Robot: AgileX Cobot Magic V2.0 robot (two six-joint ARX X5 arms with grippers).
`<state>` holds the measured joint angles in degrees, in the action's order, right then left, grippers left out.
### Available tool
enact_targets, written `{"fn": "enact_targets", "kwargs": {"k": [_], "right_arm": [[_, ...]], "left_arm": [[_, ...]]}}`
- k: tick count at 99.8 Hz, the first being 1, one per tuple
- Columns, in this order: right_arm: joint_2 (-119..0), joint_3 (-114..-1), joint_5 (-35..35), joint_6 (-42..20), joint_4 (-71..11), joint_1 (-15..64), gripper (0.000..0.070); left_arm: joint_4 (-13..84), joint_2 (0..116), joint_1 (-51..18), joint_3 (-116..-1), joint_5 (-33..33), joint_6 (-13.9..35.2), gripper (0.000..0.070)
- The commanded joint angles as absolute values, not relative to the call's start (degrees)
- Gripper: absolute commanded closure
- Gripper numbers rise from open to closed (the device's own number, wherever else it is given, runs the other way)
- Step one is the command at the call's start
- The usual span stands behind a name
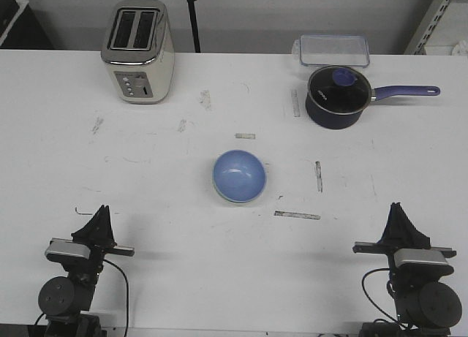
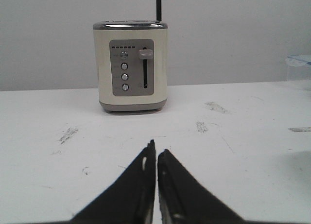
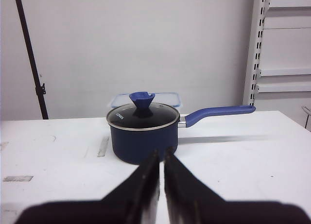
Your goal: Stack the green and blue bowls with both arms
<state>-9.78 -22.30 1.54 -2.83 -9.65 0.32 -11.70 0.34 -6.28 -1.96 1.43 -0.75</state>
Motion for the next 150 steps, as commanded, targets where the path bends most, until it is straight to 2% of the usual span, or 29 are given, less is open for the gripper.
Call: {"fn": "enact_targets", "kwargs": {"k": [1, 50, 68, 92, 150], "right_arm": [[-9.69, -22.39, 1.54, -2.96, -9.02, 0.32, 0.0691], [-9.69, -22.39, 1.54, -2.96, -9.02, 0.32, 0.0691], [-9.69, -22.39, 1.54, -2.96, -9.02, 0.32, 0.0691], [-9.69, -22.39, 1.54, -2.96, -9.02, 0.32, 0.0691], [-9.69, -22.39, 1.54, -2.96, -9.02, 0.32, 0.0691]], "left_arm": [[-12.82, 0.19, -6.33, -0.69, 1.61, -1.23, 0.0699], [-12.88, 0.19, -4.34, -0.69, 1.32, -1.26, 0.0699], [-12.6, 0.19, -4.12, -0.69, 4.1, -1.26, 0.0699], [-12.08, 0.19, -1.78, -0.69, 1.63, -1.26, 0.0698], [-12.03, 0.19, -1.63, -0.69, 1.67, -1.23, 0.0698]]}}
